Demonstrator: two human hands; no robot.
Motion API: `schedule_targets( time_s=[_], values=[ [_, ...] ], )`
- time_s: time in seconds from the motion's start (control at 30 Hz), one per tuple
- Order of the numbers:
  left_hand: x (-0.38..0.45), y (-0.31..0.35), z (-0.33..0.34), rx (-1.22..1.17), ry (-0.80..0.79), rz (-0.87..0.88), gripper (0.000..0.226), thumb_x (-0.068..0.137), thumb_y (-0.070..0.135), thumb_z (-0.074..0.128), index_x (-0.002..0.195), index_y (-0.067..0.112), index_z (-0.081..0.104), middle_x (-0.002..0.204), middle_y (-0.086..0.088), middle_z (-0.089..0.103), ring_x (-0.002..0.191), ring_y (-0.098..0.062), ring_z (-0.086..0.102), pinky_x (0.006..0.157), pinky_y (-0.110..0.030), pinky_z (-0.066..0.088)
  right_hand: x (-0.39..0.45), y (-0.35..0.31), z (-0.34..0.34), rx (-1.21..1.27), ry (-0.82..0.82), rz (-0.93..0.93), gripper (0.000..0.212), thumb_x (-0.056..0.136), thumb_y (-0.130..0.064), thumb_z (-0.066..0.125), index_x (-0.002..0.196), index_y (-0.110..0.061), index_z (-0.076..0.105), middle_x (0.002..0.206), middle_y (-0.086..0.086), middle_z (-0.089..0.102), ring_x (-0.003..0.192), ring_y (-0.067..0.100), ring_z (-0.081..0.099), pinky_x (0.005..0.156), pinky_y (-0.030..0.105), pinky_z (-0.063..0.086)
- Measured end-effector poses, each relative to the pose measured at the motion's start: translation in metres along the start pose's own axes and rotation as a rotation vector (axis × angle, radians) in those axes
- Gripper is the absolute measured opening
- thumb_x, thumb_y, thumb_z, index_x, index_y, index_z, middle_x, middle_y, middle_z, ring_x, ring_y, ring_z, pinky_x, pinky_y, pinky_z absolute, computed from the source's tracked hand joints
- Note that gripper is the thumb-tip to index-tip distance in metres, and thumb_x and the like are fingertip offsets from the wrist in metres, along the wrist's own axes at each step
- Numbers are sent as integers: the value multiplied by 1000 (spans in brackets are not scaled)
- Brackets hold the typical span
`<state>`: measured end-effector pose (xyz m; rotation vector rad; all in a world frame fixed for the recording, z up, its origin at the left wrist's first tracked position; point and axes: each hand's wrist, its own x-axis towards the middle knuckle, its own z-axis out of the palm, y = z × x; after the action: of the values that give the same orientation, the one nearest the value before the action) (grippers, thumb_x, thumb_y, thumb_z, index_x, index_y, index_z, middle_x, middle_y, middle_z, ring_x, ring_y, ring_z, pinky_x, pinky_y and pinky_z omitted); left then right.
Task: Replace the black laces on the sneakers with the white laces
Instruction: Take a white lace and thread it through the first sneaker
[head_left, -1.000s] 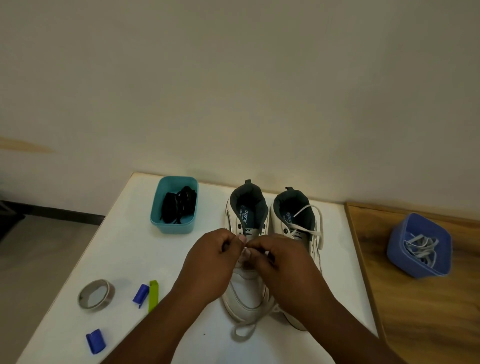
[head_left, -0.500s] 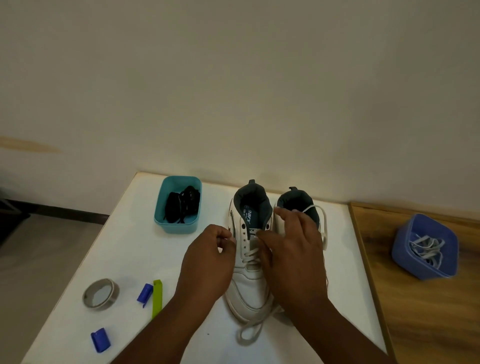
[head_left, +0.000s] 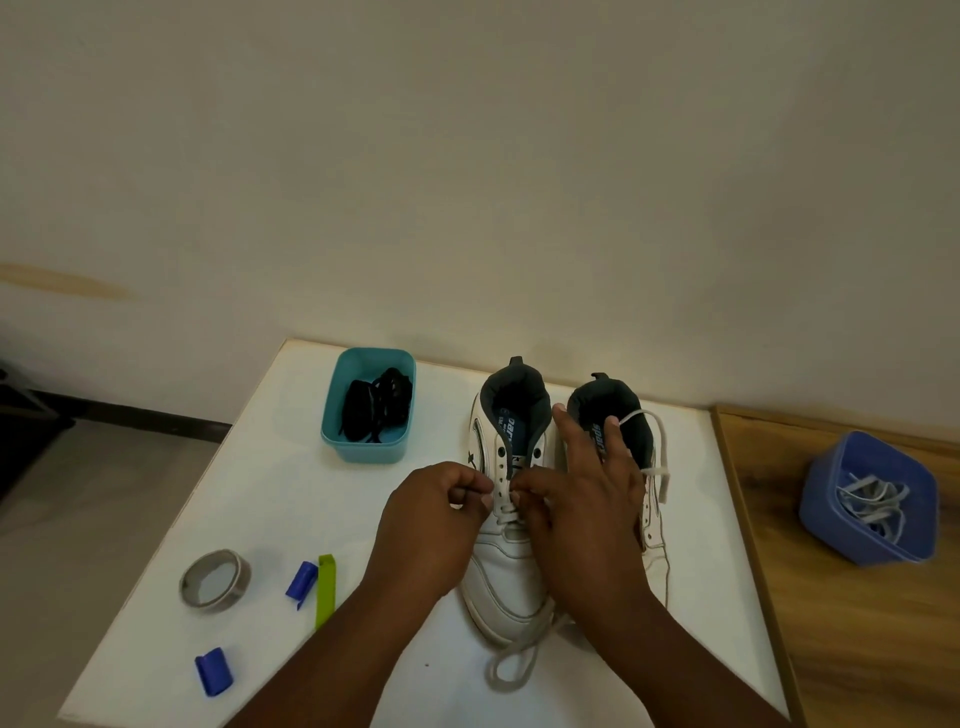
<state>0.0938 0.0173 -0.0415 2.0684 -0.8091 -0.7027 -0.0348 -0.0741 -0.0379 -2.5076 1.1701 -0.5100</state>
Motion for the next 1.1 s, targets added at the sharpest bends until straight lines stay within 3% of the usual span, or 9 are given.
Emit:
schedule_targets(
  time_s=[0.3, 0.53, 0.63, 0.83, 0.93, 1.03, 1.1],
  values=[
    [0, 4, 1, -4, 2, 10, 9, 82, 32, 80, 85, 38, 74, 76, 18, 71, 76, 7, 64, 67, -10, 43, 4, 7, 0, 3, -98, -39, 11, 90, -35, 71, 80, -39, 74, 167, -10, 24, 156, 31, -9, 121, 48, -6],
    [-3, 10, 0, 95, 23, 82, 7, 87, 28, 74, 86, 35, 74, 77, 19, 68, 73, 3, 63, 62, -4, 38, 5, 4, -6, -38, -211, -55, 16, 98, -33, 60, 96, -39, 75, 170, -9, 4, 154, 28, -24, 121, 48, -11],
    [-4, 9, 1, 136, 10, 130, 11, 90, 24, 67, 86, 34, 68, 78, 17, 66, 72, 2, 60, 61, -5, 38, 5, 4, -8, -23, -205, -55, 16, 96, -32, 60, 98, -39, 75, 170, -8, 6, 155, 28, -21, 121, 48, -10],
    [-5, 9, 2, 216, -5, 130, 13, 100, 24, 49, 89, 20, 52, 79, 6, 57, 71, -9, 53, 59, -13, 34, -1, 3, -12, -53, -179, -39, 32, 87, -50, 49, 106, -40, 74, 169, -2, 16, 156, 29, -8, 124, 50, -5],
    [-6, 15, -2, -12, 26, -24, 16, 103, 22, 46, 90, 15, 53, 86, 0, 62, 81, -14, 61, 71, -23, 48, -1, 1, -15, -93, -208, -41, 39, 86, -59, 48, 112, -42, 72, 170, -1, 13, 156, 27, -11, 124, 47, -8],
    [-2, 26, -7, -612, 81, -280, 21, 103, 13, 40, 89, 5, 54, 92, -7, 73, 93, -24, 71, 88, -40, 57, 0, -2, -21, -104, -234, -29, 39, 88, -64, 54, 116, -43, 70, 170, -2, 9, 155, 26, -15, 123, 46, -12],
    [-3, 38, -9, -1020, 83, -411, 23, 100, 5, 37, 82, 6, 51, 71, -7, 67, 89, -25, 71, 87, -40, 56, 0, -2, -22, -119, -238, -22, 40, 87, -65, 57, 118, -43, 69, 170, -3, 9, 155, 25, -15, 123, 46, -14]
  ],
)
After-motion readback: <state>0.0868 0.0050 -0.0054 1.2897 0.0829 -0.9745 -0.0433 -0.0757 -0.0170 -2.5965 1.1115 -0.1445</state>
